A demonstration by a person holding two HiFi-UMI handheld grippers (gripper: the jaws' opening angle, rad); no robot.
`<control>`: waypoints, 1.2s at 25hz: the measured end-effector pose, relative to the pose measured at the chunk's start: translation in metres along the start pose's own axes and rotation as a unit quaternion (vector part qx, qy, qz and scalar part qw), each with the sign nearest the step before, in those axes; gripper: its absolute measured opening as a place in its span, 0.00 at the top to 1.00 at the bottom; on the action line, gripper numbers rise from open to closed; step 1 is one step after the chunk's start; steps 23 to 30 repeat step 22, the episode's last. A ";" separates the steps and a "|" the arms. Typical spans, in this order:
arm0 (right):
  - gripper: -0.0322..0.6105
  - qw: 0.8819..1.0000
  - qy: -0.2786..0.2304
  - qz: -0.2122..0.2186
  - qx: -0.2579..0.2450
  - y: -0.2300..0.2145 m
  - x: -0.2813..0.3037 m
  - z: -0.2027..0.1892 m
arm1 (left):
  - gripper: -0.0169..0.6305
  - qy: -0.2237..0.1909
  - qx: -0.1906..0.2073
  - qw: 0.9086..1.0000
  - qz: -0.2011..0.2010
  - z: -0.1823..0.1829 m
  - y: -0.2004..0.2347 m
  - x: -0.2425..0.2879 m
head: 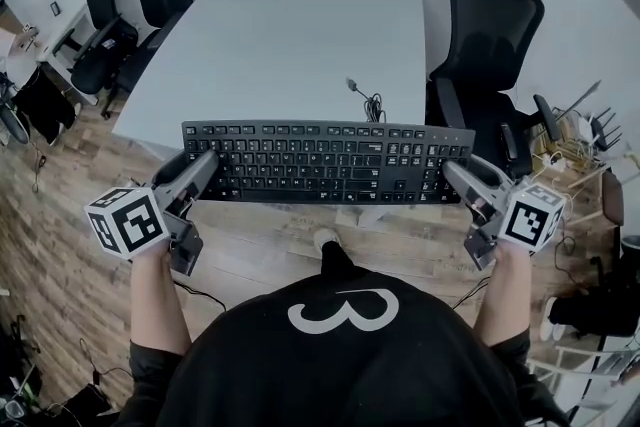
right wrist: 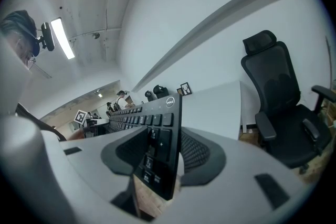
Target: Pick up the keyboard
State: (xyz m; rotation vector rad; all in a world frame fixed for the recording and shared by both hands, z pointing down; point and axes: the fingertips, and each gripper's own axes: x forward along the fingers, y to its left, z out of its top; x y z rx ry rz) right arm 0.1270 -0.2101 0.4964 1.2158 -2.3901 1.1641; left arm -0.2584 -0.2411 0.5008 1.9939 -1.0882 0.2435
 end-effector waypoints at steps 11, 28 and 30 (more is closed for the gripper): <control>0.68 1.000 -0.010 0.009 0.002 -0.001 0.000 0.006 | 0.65 0.001 -0.008 1.000 0.002 -0.001 -0.003 -0.001; 0.68 1.000 -0.006 0.007 0.007 -0.001 0.000 0.006 | 0.65 0.003 -0.014 1.000 0.010 -0.001 -0.002 -0.003; 0.68 1.000 -0.006 0.007 0.007 -0.001 0.000 0.006 | 0.65 0.003 -0.014 1.000 0.010 -0.001 -0.002 -0.003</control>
